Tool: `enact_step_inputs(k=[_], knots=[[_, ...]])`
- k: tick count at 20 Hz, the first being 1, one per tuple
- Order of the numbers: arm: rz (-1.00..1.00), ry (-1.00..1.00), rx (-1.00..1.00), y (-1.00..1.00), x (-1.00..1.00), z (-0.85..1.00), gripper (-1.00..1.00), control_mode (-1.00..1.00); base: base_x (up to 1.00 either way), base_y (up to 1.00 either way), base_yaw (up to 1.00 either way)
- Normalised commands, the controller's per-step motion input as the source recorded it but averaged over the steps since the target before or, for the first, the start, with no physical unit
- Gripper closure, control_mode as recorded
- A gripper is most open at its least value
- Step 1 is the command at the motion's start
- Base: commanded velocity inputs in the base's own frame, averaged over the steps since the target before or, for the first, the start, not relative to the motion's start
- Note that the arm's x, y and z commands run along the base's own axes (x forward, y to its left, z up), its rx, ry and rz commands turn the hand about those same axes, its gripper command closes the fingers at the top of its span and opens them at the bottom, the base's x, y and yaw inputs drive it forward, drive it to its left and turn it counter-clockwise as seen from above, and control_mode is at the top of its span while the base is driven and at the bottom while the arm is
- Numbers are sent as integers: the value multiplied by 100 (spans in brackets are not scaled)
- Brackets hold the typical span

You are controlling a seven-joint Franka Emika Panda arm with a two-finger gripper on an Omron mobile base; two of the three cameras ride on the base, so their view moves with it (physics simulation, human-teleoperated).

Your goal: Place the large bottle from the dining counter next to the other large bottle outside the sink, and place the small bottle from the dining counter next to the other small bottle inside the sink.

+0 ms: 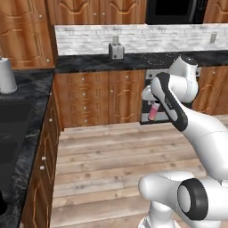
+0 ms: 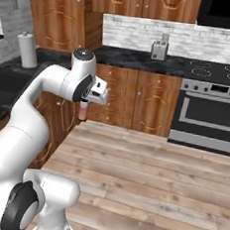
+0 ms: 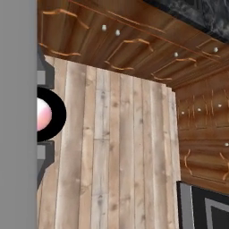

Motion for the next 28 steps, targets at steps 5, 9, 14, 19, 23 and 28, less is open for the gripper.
enact_step_inputs(k=[5,9,14,19,23,28], knots=[[0,0,0,0,0,0,100,100,0,0,25],[0,0,0,0,0,0,100,100,0,0,25],[0,0,0,0,0,0,100,100,0,0,25],[0,0,0,0,0,0,100,100,0,0,25],[0,0,0,0,0,0,100,100,0,0,25],[0,0,0,0,0,0,100,100,0,0,25]])
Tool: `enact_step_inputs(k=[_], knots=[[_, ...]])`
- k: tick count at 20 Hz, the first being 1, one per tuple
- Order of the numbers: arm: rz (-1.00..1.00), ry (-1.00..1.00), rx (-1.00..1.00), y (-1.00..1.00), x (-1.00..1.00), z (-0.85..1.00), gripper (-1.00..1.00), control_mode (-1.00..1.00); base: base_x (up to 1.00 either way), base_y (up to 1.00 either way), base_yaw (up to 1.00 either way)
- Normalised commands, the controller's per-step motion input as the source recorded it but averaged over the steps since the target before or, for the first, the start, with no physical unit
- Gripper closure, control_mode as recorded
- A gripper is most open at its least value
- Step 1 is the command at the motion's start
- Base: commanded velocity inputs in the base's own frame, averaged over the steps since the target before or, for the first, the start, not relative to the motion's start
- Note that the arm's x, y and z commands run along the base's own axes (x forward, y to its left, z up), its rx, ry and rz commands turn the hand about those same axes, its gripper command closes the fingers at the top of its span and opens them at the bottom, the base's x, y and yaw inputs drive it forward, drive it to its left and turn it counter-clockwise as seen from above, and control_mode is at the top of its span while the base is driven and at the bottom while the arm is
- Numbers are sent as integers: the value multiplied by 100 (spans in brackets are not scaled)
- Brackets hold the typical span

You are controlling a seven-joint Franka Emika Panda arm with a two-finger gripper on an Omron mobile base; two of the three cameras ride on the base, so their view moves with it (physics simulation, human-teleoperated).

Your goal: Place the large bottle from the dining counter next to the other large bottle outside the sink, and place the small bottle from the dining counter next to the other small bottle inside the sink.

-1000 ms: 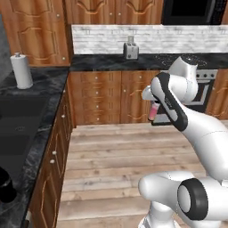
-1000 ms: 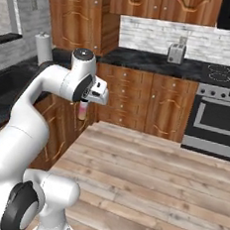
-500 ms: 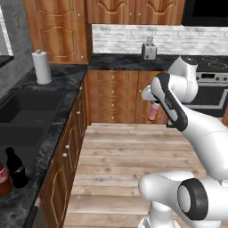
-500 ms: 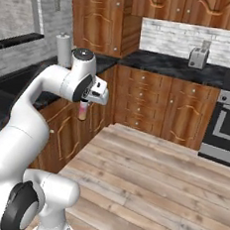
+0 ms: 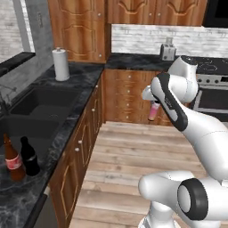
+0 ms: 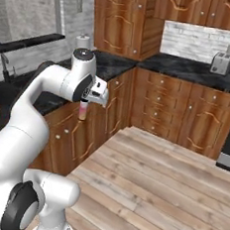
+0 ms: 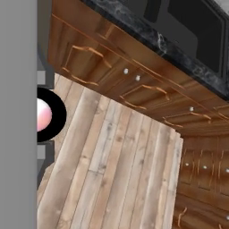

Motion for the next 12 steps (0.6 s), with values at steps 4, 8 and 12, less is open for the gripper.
enact_step_inputs(k=[4,8,12], knots=[[0,0,0,0,0,0,100,100,0,0,25],[0,0,0,0,0,0,100,100,0,0,25],[0,0,0,0,0,0,100,100,0,0,25]])
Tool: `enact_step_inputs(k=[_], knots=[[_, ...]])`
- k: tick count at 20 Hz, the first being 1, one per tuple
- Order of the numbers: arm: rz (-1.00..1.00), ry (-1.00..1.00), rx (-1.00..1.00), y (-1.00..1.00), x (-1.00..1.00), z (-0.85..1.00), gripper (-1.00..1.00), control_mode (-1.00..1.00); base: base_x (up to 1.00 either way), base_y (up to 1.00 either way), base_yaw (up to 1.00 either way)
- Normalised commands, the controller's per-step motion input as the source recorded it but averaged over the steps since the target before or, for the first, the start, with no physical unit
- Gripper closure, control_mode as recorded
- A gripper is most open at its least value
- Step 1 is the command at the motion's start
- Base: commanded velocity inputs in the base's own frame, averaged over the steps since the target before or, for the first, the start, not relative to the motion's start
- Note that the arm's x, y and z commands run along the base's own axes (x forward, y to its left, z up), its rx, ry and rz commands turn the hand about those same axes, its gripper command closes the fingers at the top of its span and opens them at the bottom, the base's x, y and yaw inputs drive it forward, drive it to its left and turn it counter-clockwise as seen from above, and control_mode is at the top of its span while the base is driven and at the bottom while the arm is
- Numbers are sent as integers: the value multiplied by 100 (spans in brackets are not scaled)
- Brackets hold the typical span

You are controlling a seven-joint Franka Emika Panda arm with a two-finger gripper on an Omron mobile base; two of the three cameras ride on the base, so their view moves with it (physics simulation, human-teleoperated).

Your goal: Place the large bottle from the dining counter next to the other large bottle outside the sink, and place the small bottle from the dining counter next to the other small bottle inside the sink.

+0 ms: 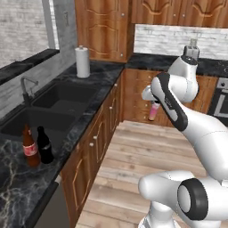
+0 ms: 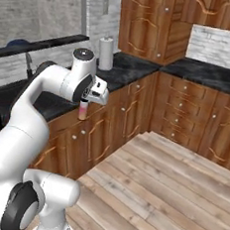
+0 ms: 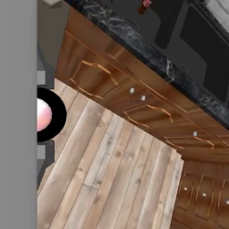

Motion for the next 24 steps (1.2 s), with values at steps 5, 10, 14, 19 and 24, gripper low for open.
enact_step_inputs(k=[5,10,14,19,24], knots=[[0,0,0,0,0,0,100,100,3,0,25],[0,0,0,0,0,0,100,100,6,0,25],[0,0,0,0,0,0,100,100,8,0,25],[0,0,0,0,0,0,100,100,8,0,25],[0,0,0,0,0,0,100,100,29,-2,23]])
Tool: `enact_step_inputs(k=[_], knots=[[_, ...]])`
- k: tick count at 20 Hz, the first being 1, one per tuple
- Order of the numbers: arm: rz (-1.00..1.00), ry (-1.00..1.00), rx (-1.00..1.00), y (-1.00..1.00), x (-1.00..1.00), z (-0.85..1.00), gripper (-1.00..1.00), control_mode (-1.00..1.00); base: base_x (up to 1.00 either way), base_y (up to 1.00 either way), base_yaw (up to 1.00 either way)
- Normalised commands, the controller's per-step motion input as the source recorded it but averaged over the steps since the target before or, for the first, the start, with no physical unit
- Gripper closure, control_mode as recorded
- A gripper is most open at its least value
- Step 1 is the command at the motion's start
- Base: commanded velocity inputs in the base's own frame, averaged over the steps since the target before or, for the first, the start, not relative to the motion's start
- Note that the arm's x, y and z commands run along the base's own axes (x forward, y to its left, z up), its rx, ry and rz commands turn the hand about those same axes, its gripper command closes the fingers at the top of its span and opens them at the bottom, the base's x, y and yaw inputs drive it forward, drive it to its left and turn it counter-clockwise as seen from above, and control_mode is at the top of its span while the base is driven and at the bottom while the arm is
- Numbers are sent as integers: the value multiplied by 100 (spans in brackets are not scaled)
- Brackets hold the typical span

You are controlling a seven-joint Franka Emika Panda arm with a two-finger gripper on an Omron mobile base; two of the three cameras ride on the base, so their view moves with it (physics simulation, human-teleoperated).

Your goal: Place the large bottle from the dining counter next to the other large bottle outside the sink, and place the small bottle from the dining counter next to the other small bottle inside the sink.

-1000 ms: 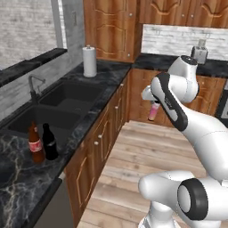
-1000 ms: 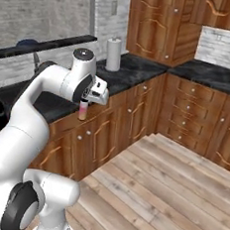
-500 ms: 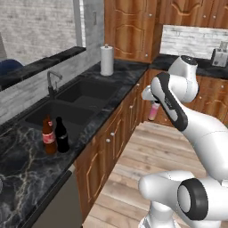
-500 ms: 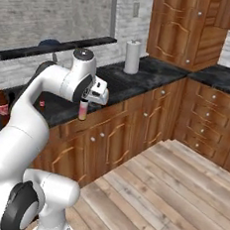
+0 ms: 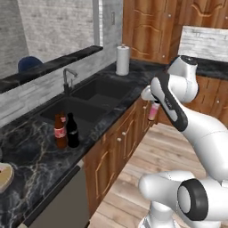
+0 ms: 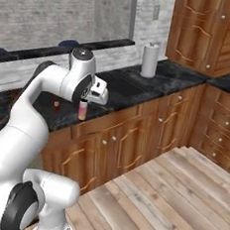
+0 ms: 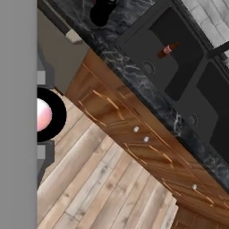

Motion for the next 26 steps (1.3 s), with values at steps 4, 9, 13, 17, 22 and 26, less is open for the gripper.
enact_step_inputs(k=[4,9,13,17,22,26], knots=[[0,0,0,0,0,0,100,100,93,-18,12],[0,0,0,0,0,0,100,100,100,-25,10],[0,0,0,0,0,0,100,100,100,-15,11],[0,0,0,0,0,0,100,100,89,-2,13],[0,0,0,0,0,0,100,100,13,0,24],[0,0,0,0,0,0,100,100,1,0,25]])
